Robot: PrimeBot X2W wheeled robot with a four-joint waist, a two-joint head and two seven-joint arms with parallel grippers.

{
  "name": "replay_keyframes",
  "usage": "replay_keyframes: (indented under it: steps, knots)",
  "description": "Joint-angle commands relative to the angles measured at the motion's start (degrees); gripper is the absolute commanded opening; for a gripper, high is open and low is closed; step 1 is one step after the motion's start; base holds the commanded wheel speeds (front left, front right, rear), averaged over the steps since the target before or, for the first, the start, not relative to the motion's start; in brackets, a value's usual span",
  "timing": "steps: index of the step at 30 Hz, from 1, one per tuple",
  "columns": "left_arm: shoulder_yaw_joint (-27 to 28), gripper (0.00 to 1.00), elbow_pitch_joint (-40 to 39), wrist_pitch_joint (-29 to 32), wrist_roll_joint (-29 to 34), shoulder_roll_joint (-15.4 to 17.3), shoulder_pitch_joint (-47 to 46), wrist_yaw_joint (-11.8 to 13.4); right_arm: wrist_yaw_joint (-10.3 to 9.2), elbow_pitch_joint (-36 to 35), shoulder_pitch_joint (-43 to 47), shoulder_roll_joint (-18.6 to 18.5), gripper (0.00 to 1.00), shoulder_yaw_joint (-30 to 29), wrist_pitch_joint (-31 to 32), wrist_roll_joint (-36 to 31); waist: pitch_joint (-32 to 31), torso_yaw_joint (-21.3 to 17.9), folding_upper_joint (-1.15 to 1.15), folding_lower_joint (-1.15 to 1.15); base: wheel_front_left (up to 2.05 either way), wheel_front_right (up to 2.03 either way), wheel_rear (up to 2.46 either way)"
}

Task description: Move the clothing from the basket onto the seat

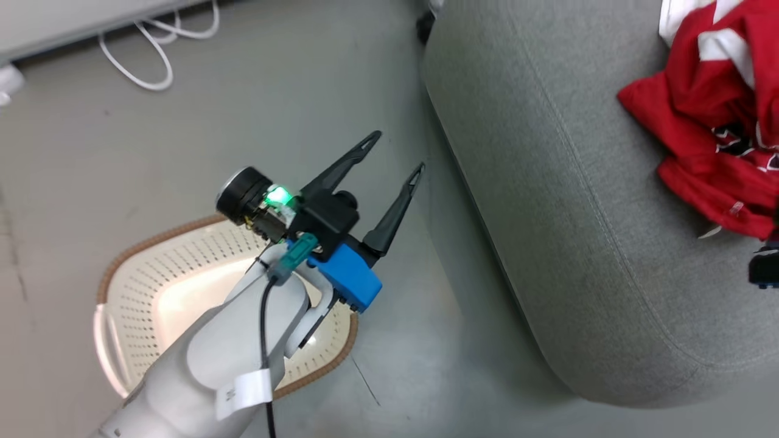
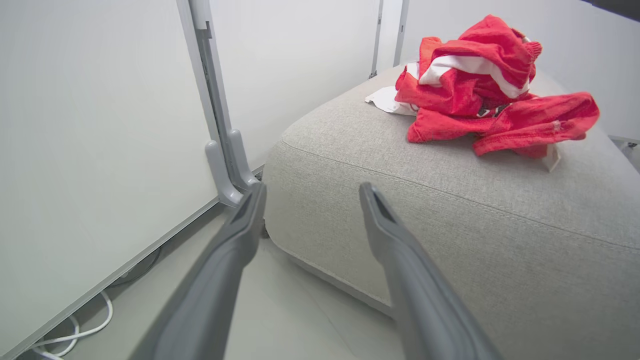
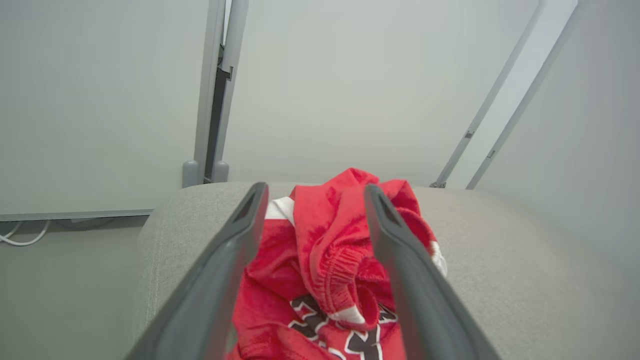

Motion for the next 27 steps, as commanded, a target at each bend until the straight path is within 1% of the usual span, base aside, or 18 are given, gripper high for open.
replay_keyframes:
  steps: [1, 3, 4, 12, 19, 27]
  knots:
    - [2.3, 1.0, -1.4, -0.3, -0.3, -0.2, 1.9, 1.0, 0.01, -1.4, 1.4, -0.2, 1.0, 1.7, 0.0, 0.0, -4.2, 2.3, 0.0, 0.0, 0.0, 0.0, 0.0]
    - [4.5, 1.0, -2.8, -0.3, 0.1, -0.2, 4.2, 1.4, 0.01, -2.4, 2.2, -0.1, 1.0, 3.3, 0.0, 0.0, -5.8, 3.6, 0.0, 0.0, 0.0, 0.0, 0.0]
    - [4.5, 1.0, -2.8, -0.3, 0.1, -0.2, 4.2, 1.4, 0.01, -2.4, 2.2, -0.1, 1.0, 3.3, 0.0, 0.0, -5.8, 3.6, 0.0, 0.0, 0.0, 0.0, 0.0]
    - [15.2, 1.0, -7.9, -0.3, 3.0, -1.1, 12.8, 2.2, 0.01, -3.6, 4.4, 0.5, 1.0, 10.4, 0.0, 0.3, -12.0, 9.3, 0.0, 0.0, 0.0, 0.0, 0.0]
    - [25.5, 1.0, -10.6, -0.3, 5.8, -2.9, 20.8, 1.8, 0.01, -3.6, 7.9, 1.8, 1.0, 13.2, 0.0, 0.7, -17.3, 13.9, 0.0, 0.0, 0.0, 0.0, 0.0]
    - [35.7, 1.0, -12.7, -0.3, 9.5, -4.7, 29.2, -0.1, 0.01, -3.4, 12.7, 3.3, 1.0, 13.7, 0.0, 0.3, -21.2, 17.1, 0.0, 0.0, 0.0, 0.0, 0.0]
